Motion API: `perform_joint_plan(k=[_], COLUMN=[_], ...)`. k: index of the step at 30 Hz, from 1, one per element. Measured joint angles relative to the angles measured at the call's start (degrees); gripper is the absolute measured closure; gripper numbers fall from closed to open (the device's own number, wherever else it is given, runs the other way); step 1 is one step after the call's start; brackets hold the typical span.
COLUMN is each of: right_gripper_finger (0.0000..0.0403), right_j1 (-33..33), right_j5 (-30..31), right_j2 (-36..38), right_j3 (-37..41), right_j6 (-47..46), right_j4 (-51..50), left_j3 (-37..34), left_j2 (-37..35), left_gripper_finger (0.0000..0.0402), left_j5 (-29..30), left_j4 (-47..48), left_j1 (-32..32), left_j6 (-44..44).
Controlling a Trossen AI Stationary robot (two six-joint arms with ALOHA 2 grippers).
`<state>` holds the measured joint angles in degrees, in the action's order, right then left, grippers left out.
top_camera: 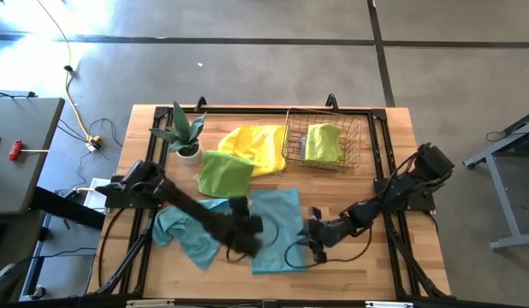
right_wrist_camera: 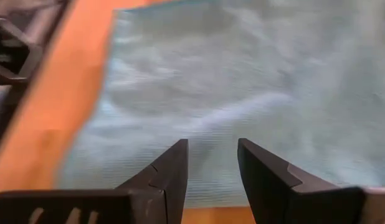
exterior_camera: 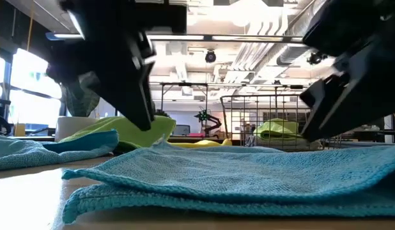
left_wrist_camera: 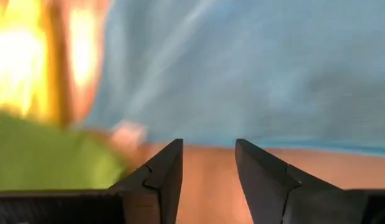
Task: Fold microfiber towels
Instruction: Fold the right blue microfiber towel
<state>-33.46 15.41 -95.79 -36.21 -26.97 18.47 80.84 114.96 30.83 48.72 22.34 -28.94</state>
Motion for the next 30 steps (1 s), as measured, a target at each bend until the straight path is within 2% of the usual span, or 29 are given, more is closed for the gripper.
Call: perform_joint_plan(k=[4, 8, 12, 16, 19, 22, 27, 30], right_gripper_finger=[0.0270, 0.0270, 0.0269, 0.0260, 0.0242, 0.0221, 0.0200, 0.0198], right_j1=[-4.58, -10.50, -14.86, -16.63, -16.78, -16.93, -17.09, -17.42], right_j5=[1.73, 10.03, 16.17, 18.67, 18.47, 16.32, 11.49, 11.04], right_j2=[0.03, -0.03, -2.29, -6.05, -8.88, -10.87, -12.46, -13.37], right_j3=[-0.06, -3.73, -12.44, -21.98, -27.28, -30.64, -31.63, -31.65], right_j6=[0.54, 5.78, 11.67, 9.66, 5.01, 2.52, 3.59, 6.20], right_j4=[4.90, 3.19, -8.40, -24.28, -34.98, -40.51, -39.51, -39.44], left_j3=[-0.01, -2.27, -5.43, -7.21, -7.21, -7.21, -7.21, -7.21], left_j2=[0.00, 0.00, 0.00, 0.00, 0.00, 0.00, 1.46, 3.23], left_gripper_finger=[0.0264, 0.0264, 0.0264, 0.0261, 0.0256, 0.0248, 0.0232, 0.0224], left_j5=[4.10, 3.86, 2.56, 1.84, -0.69, -1.79, -2.22, -2.05], left_j4=[-9.66, -20.68, -30.01, -32.99, -33.09, -33.48, -33.95, -34.19], left_j1=[6.29, 10.58, 13.05, 15.04, 16.12, 16.89, 17.18, 17.10], left_j6=[5.39, 11.48, 16.72, 18.90, 19.22, 21.10, 22.17, 26.21])
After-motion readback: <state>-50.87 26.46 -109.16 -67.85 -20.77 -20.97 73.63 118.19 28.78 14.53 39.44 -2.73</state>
